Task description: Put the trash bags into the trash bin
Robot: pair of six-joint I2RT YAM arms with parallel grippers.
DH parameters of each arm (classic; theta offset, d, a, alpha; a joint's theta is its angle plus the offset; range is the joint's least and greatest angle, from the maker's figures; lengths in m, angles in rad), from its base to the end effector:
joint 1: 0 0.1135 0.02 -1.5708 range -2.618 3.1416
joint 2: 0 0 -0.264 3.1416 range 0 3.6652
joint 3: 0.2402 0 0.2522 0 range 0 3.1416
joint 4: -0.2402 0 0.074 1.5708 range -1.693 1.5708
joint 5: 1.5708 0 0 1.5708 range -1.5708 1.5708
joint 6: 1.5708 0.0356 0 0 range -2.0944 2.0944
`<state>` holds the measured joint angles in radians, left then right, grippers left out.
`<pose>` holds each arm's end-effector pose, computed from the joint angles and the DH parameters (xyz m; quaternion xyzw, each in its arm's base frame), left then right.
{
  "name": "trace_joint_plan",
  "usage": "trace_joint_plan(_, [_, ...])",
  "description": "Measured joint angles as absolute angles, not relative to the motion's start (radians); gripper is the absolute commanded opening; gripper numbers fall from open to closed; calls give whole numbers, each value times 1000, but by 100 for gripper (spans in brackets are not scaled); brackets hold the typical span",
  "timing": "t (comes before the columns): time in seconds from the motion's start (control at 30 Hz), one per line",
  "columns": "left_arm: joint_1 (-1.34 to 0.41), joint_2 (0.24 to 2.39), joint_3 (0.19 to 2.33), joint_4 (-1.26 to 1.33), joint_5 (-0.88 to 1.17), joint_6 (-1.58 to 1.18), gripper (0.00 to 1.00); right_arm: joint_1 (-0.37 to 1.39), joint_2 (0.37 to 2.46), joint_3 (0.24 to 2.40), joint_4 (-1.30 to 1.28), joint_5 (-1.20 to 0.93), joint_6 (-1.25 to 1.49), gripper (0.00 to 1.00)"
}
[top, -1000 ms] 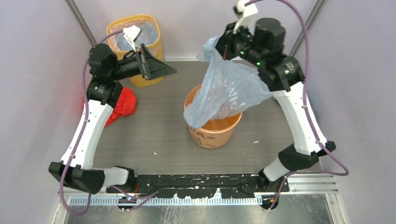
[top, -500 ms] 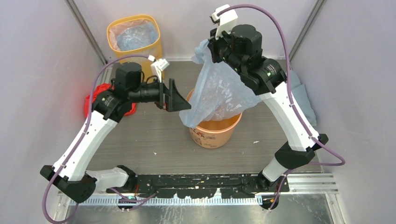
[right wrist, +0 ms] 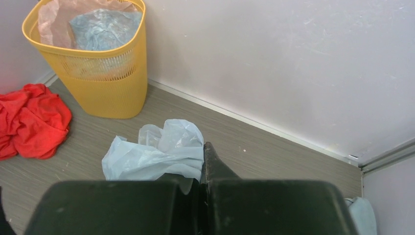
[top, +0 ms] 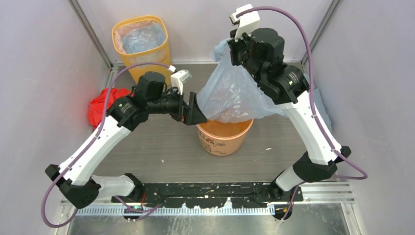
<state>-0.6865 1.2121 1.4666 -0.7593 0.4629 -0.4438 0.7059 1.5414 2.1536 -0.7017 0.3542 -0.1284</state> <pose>0.1771 -0.1656 0.4292 0.2172 0.8180 -0.4317 0.3119 0.2251 0.1756 0.5577 -0.1857 0.7124 0.0645 0.6737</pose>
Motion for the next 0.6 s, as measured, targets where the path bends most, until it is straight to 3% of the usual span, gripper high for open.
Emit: trace_joint_plan(0.6, [-745, 1391, 1461, -701, 437, -440, 86, 722, 1514, 2158, -805, 220, -99, 1])
